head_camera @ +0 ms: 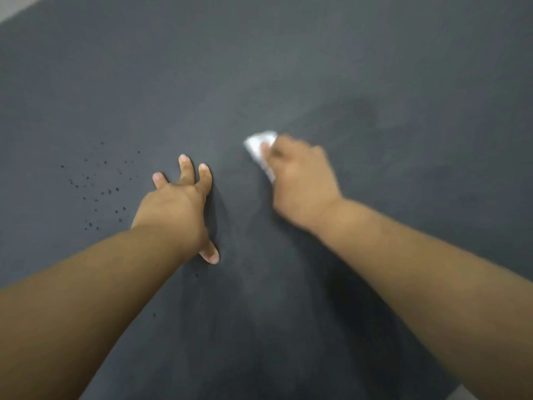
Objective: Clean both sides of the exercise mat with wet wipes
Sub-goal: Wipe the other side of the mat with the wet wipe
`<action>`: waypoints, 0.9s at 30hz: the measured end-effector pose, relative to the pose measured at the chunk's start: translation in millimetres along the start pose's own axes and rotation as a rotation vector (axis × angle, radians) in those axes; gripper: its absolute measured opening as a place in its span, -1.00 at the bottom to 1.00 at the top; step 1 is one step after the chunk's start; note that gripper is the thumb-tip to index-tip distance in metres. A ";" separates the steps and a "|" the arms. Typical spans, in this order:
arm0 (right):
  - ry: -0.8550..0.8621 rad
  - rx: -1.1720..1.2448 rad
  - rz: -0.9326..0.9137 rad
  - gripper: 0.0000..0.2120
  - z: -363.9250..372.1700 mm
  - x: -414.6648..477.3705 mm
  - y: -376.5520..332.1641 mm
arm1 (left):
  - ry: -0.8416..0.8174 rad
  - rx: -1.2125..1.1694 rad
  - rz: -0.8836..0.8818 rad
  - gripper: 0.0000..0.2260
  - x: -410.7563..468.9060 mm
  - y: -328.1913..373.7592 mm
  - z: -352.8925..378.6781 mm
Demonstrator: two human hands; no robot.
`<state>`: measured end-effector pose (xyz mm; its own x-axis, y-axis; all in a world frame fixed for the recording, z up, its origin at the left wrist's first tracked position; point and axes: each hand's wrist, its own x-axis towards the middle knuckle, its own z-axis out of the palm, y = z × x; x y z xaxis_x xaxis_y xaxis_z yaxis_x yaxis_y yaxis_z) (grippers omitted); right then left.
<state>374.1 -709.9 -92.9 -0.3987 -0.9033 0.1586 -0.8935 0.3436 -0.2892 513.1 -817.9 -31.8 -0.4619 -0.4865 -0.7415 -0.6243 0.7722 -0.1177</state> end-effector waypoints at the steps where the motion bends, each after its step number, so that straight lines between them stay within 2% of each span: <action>1: -0.056 -0.005 -0.131 -0.54 2.1 -12.6 -18.5 | 0.002 -0.017 0.004 0.21 0.2 -0.7 0.8; 3: -0.151 -0.034 -0.241 -0.57 -2.1 -24.7 -24.7 | -0.001 -0.040 0.006 0.20 0.1 -2.0 2.1; 5: -0.105 -0.127 -0.169 -0.66 -12.1 -10.3 7.4 | -0.017 -0.056 0.001 0.21 1.0 -1.7 2.1; 7: -0.027 -0.240 0.088 -0.72 -24.6 17.6 60.0 | -0.040 -0.055 -0.010 0.22 2.8 0.2 0.2; 10: -0.099 -0.244 0.497 -0.72 -48.6 48.2 120.2 | -0.074 -0.060 -0.035 0.23 6.9 6.3 -1.1; 12: -0.104 -0.152 0.566 -0.70 -45.1 55.6 116.7 | -0.096 -0.069 -0.059 0.23 9.0 10.8 -2.2; 14: -0.058 -0.089 0.398 -0.61 -29.9 52.6 83.1 | -0.116 -0.081 -0.069 0.23 10.8 13.6 -4.3; 17: -0.116 0.002 -0.108 -0.59 -9.0 22.0 12.2 | -0.132 -0.088 -0.059 0.23 10.6 12.0 -5.1; 18: -0.158 0.028 -0.201 -0.56 -9.1 13.9 0.2 | -0.136 -0.094 -0.058 0.23 10.2 11.1 -4.8; 20: -0.181 0.005 -0.209 -0.57 -12.6 17.7 12.3 | -0.146 -0.096 -0.052 0.22 9.6 9.5 -3.2; 21: -0.154 -0.048 -0.137 -0.59 -16.5 28.2 32.1 | -0.147 -0.081 -0.044 0.22 11.0 8.5 -3.0; 24: -0.089 -0.145 0.276 -0.62 -27.0 60.8 103.6 | -0.162 -0.043 -0.034 0.22 14.4 8.4 -3.7; 27: -0.122 -0.099 0.526 -0.50 -31.0 69.0 112.7 | -0.165 -0.006 -0.026 0.21 15.3 9.7 -3.4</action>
<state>239.5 -725.5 -85.2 -0.7753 -0.6243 -0.0960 -0.5976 0.7742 -0.2086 497.8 -819.3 -42.1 -0.3359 -0.4326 -0.8367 -0.6389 0.7573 -0.1351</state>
